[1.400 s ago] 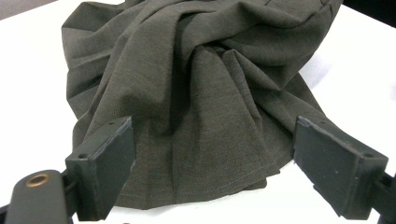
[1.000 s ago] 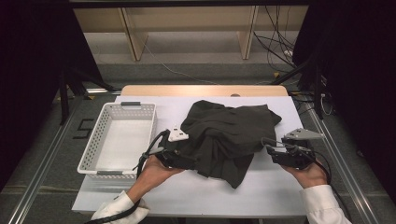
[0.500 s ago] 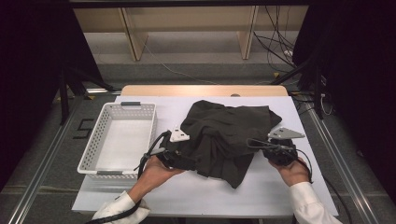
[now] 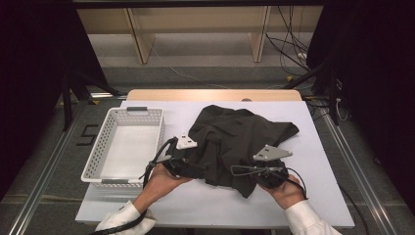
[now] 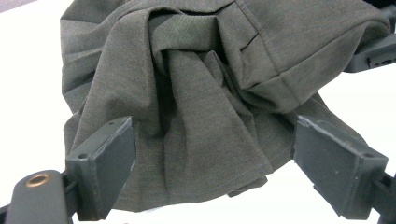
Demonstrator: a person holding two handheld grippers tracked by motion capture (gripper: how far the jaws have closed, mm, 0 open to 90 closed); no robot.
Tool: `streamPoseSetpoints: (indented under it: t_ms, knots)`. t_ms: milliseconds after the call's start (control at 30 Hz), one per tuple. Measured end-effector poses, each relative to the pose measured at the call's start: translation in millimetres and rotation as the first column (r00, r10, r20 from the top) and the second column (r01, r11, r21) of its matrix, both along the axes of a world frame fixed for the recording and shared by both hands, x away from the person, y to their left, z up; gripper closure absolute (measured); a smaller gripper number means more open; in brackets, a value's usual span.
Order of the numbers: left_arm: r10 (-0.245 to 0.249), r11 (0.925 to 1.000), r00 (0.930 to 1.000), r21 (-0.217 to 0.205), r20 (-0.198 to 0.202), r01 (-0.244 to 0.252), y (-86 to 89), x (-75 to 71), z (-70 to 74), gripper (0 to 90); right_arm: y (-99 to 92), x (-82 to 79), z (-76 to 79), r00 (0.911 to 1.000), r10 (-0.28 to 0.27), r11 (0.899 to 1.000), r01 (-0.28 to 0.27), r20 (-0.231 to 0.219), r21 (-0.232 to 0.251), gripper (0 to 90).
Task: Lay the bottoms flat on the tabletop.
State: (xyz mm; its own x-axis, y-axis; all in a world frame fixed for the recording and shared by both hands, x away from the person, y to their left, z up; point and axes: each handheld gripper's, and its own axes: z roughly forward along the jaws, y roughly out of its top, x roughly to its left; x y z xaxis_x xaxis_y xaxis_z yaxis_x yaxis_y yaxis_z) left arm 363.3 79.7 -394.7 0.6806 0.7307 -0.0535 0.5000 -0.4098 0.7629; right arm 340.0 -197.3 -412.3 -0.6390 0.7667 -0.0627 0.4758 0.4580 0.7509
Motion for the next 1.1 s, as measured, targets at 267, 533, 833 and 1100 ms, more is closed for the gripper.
streamPoseSetpoints:
  t_ms: [267,533,833,1100]
  knots:
    - [0.004,1.0,1.0,-0.009,-0.001,-0.004,0.6,1.0,0.6,13.6,-71.2,-2.4,-12.6,0.9848,-0.174,0.983,0.173,-0.003,0.056,28.2]
    - [-0.007,1.0,1.0,0.006,-0.004,0.007,-3.2,0.2,-1.3,13.6,-108.0,-9.8,-9.5,0.9816,-0.19,0.963,0.19,-0.022,0.189,25.1]
    - [-0.014,0.9999,0.9999,-0.004,-0.001,0.014,-5.2,-1.2,0.7,13.6,-102.5,-16.5,14.6,0.9682,-0.248,0.944,0.235,0.031,0.232,26.7]
    - [-0.067,0.9978,0.9978,0.001,-0.004,0.067,-30.1,-3.7,0.0,13.6,-118.5,-2.6,-10.7,0.9133,-0.407,0.908,0.403,0.015,0.113,27.2]
